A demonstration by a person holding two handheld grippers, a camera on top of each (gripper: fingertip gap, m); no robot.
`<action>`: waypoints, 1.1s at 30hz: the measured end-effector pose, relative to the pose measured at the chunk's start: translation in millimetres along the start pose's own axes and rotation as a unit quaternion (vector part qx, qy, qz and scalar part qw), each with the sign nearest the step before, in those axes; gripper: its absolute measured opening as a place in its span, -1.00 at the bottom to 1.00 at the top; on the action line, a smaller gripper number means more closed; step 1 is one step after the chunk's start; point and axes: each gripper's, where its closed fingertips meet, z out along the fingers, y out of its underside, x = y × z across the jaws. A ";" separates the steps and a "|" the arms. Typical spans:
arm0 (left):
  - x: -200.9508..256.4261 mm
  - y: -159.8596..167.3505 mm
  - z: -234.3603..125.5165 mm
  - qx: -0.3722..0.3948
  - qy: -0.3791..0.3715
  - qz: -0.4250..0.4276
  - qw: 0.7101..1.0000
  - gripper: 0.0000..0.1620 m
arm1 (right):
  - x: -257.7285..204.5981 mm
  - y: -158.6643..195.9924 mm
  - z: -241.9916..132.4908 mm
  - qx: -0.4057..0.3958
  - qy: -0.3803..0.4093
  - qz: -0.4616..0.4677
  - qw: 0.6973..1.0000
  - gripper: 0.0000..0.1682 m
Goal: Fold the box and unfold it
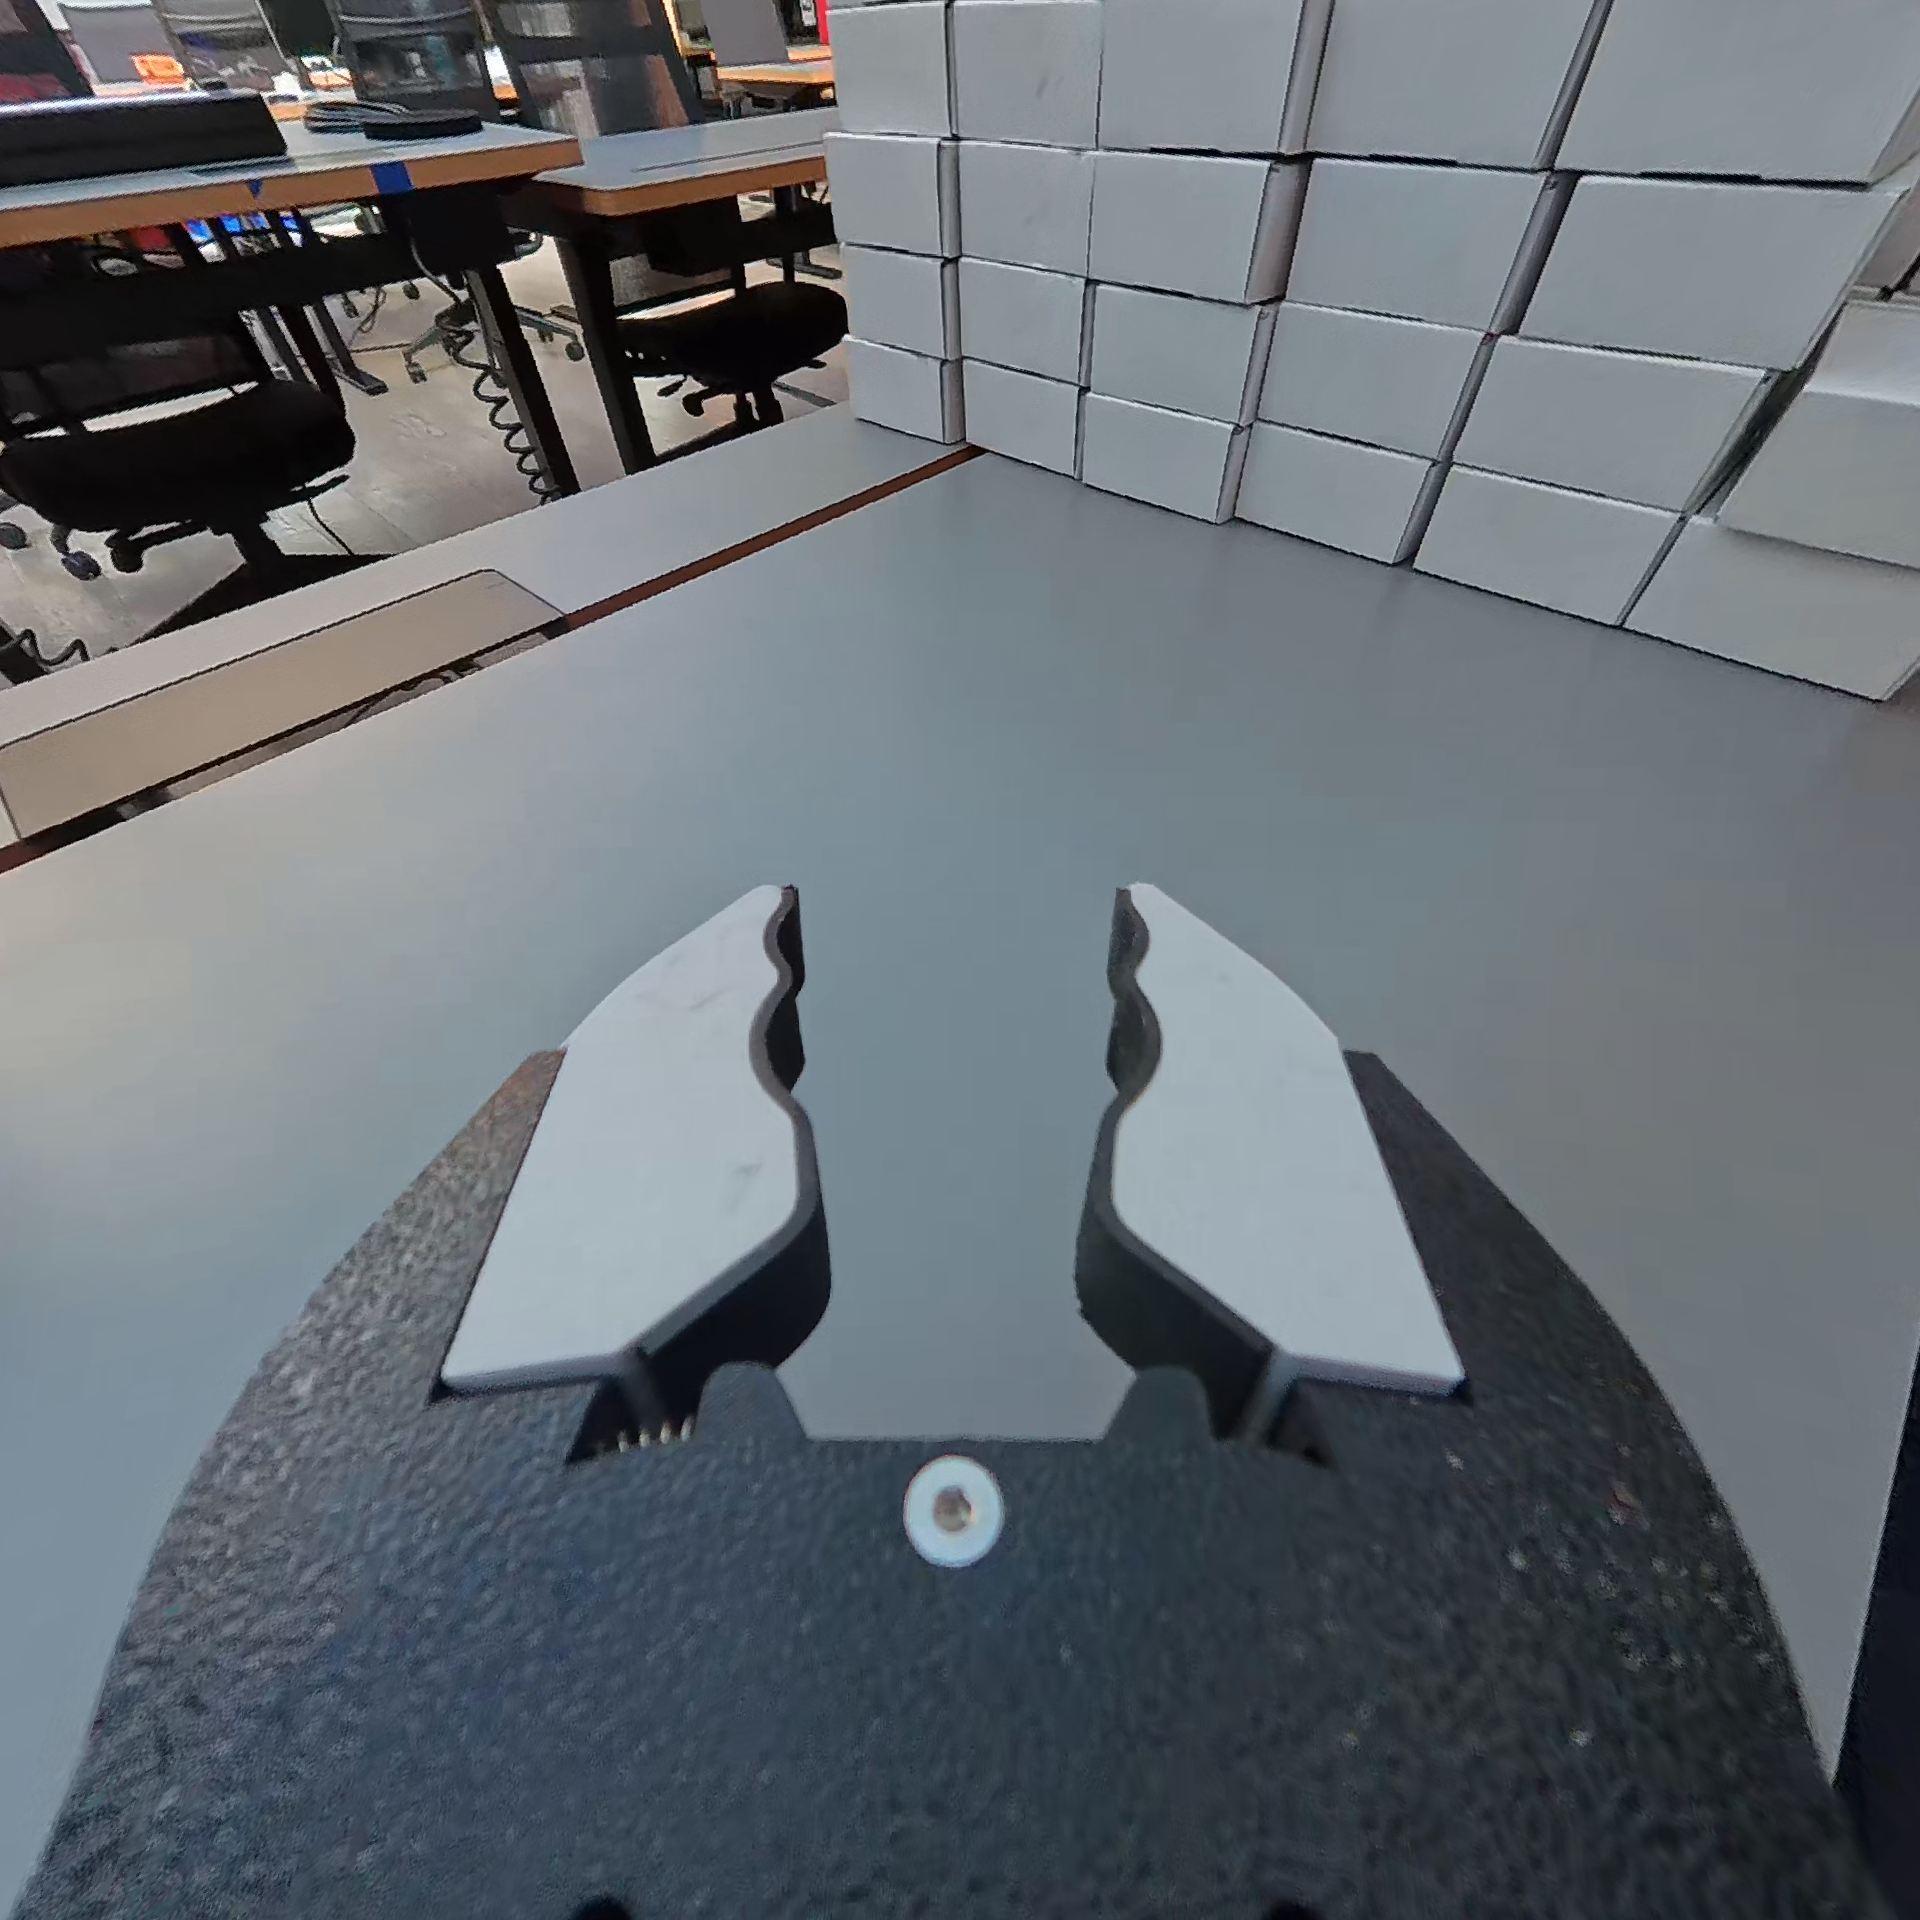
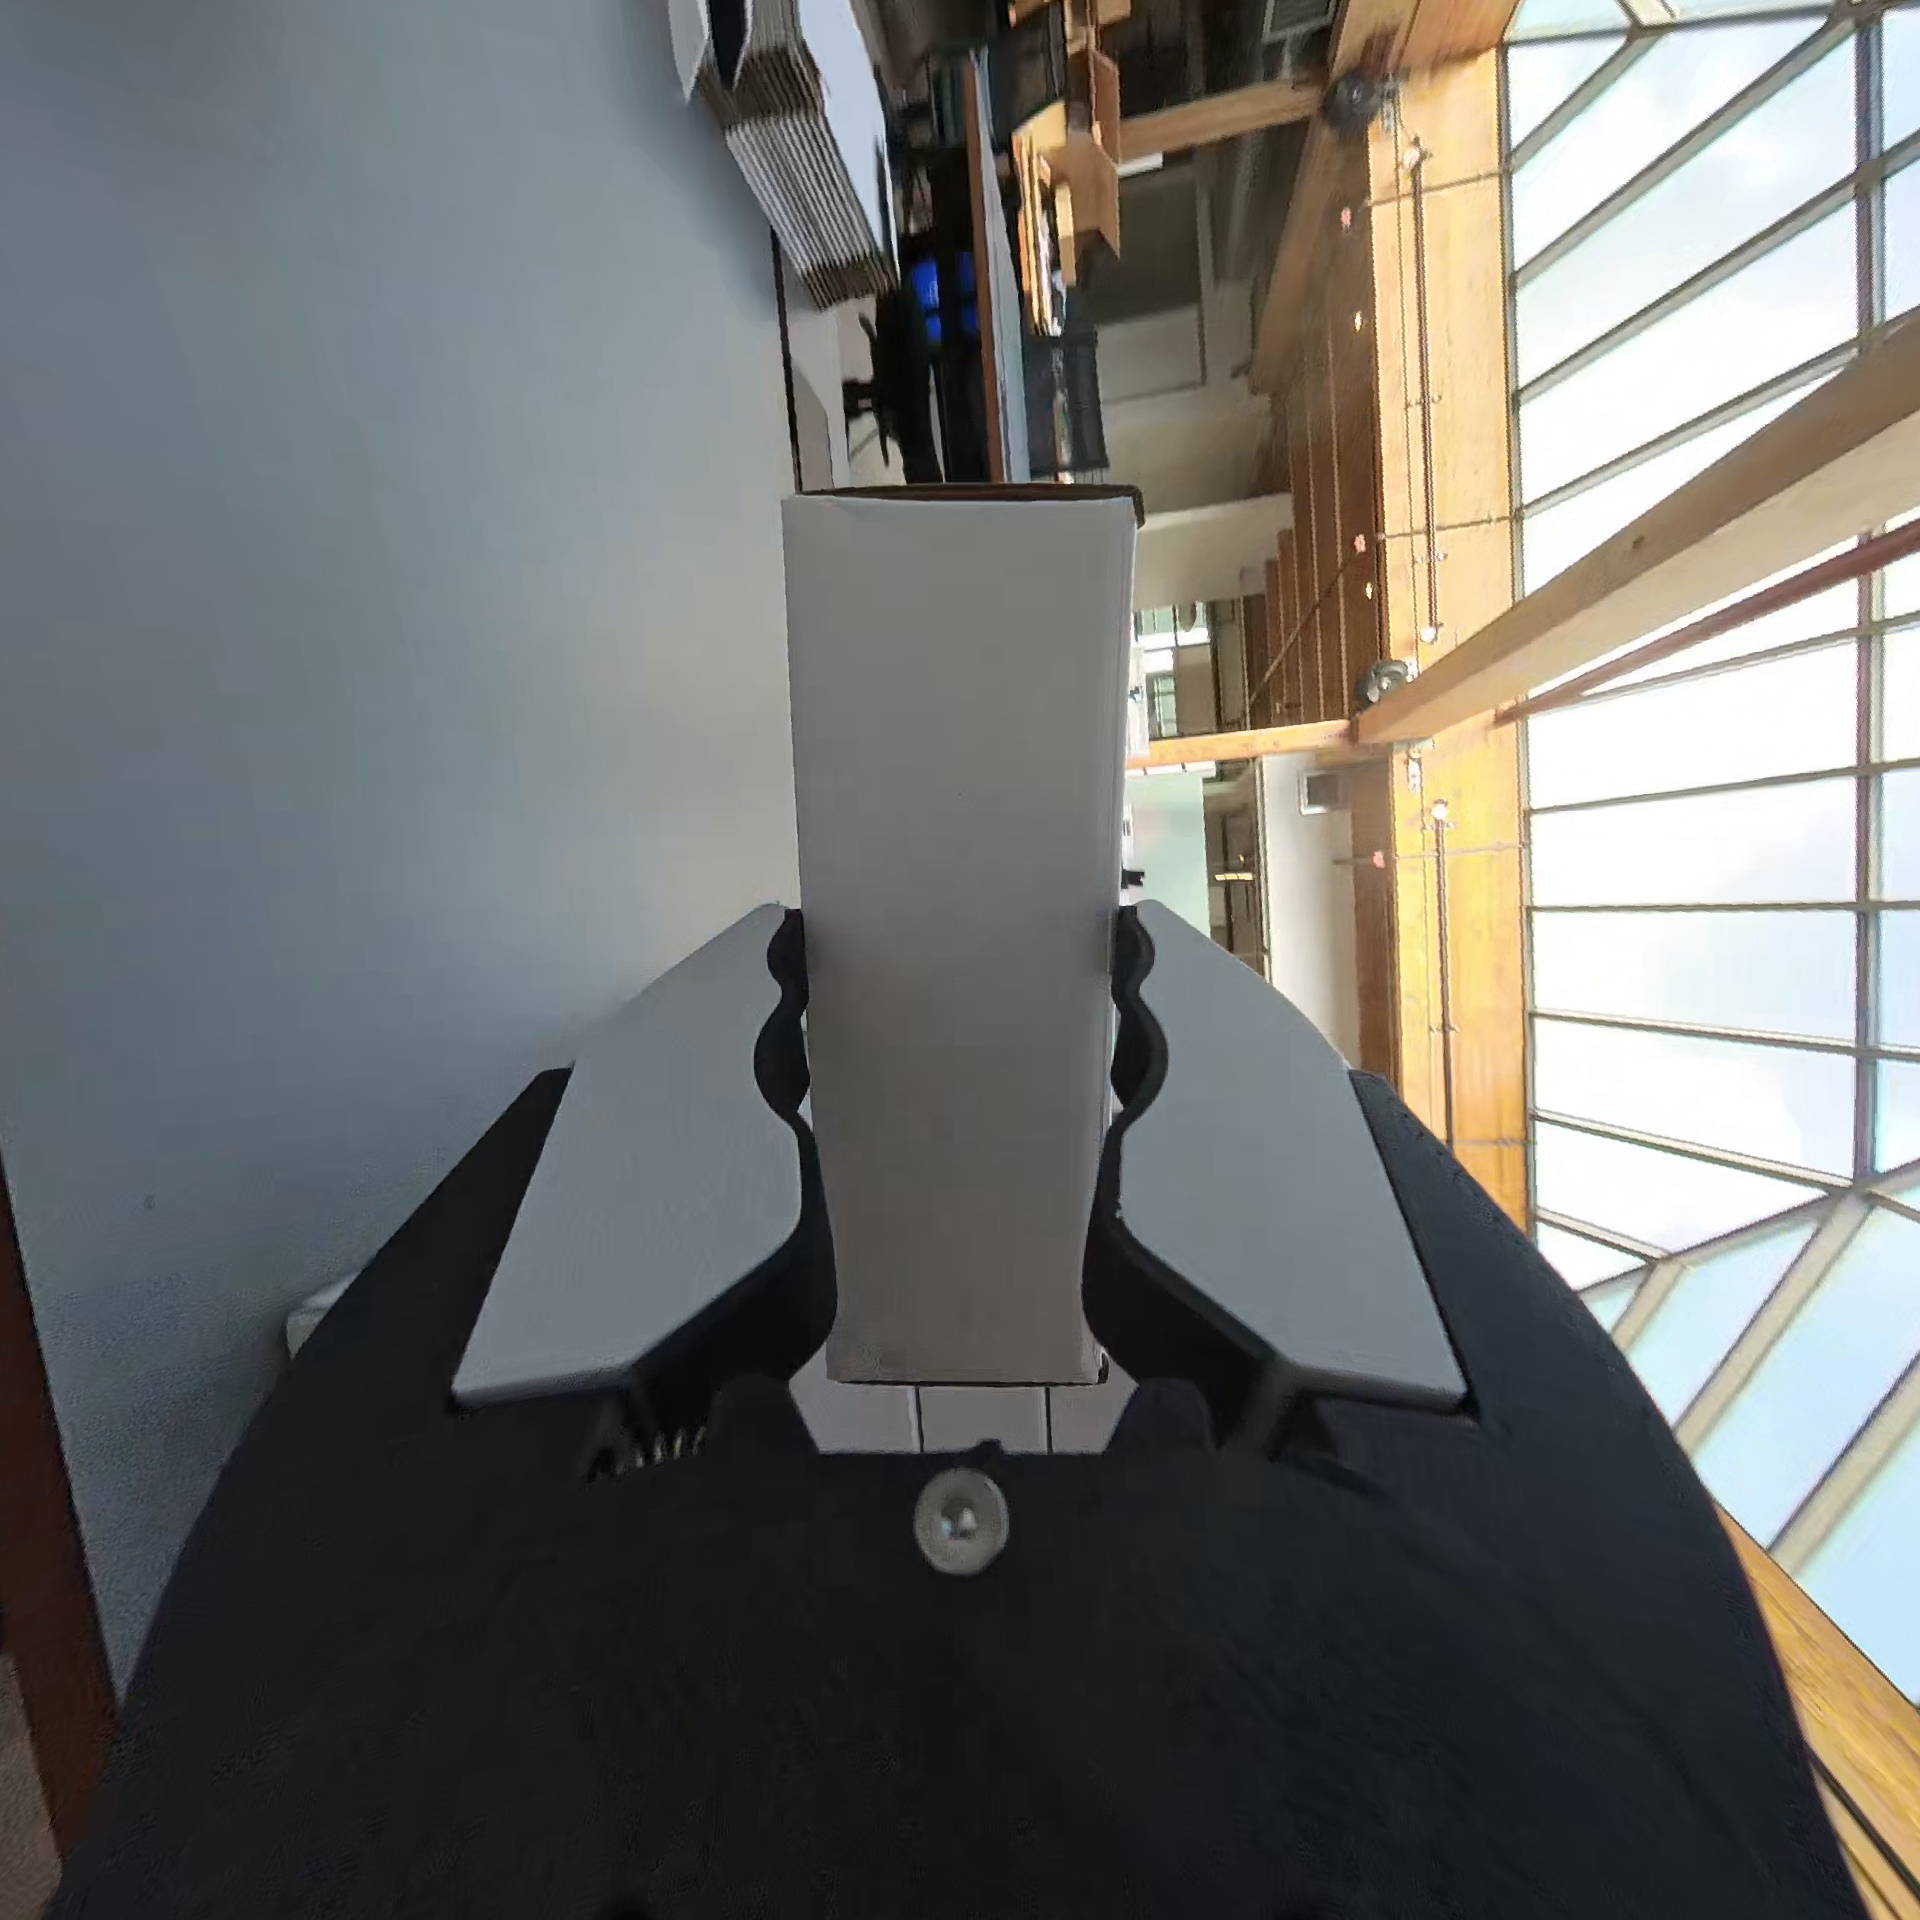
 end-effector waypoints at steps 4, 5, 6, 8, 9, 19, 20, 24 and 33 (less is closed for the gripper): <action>20.5 0.4 15.7 -0.018 0.011 0.029 0.999 -0.31 | -26.7 76.3 -55.6 -0.116 0.003 -0.029 0.993 -0.32; 25.6 -0.8 19.4 -0.018 0.015 0.032 0.999 -0.31 | -32.4 89.7 -62.0 -0.121 0.008 -0.023 0.992 -0.32; 30.8 -1.9 22.9 -0.019 0.020 0.032 0.999 -0.31 | -35.8 103.2 -66.4 -0.127 0.015 -0.021 0.992 -0.32; 40.1 -3.8 29.2 -0.023 0.028 0.032 0.999 -0.31 | -37.4 127.9 -70.4 -0.137 0.024 -0.013 0.990 -0.32; 44.1 -4.5 32.0 -0.026 0.030 0.034 0.999 -0.31 | -38.7 134.3 -69.1 -0.128 0.021 -0.001 0.992 -0.32; 60.8 4.9 50.1 -0.067 0.040 0.058 0.995 -0.29 | -47.1 148.6 -31.3 -0.059 -0.014 0.000 0.998 -0.32; 60.7 6.7 51.1 -0.070 0.039 0.059 0.995 -0.28 | -50.5 151.8 -29.0 -0.060 -0.020 0.000 0.998 -0.32; 62.6 12.5 55.3 -0.076 0.045 0.052 0.995 -0.28 | -50.2 164.4 -25.1 -0.066 -0.018 -0.012 0.998 -0.32; 76.4 27.4 65.5 -0.099 0.069 0.056 0.991 -0.26 | -70.8 179.1 -20.8 -0.092 -0.141 0.043 0.985 -0.07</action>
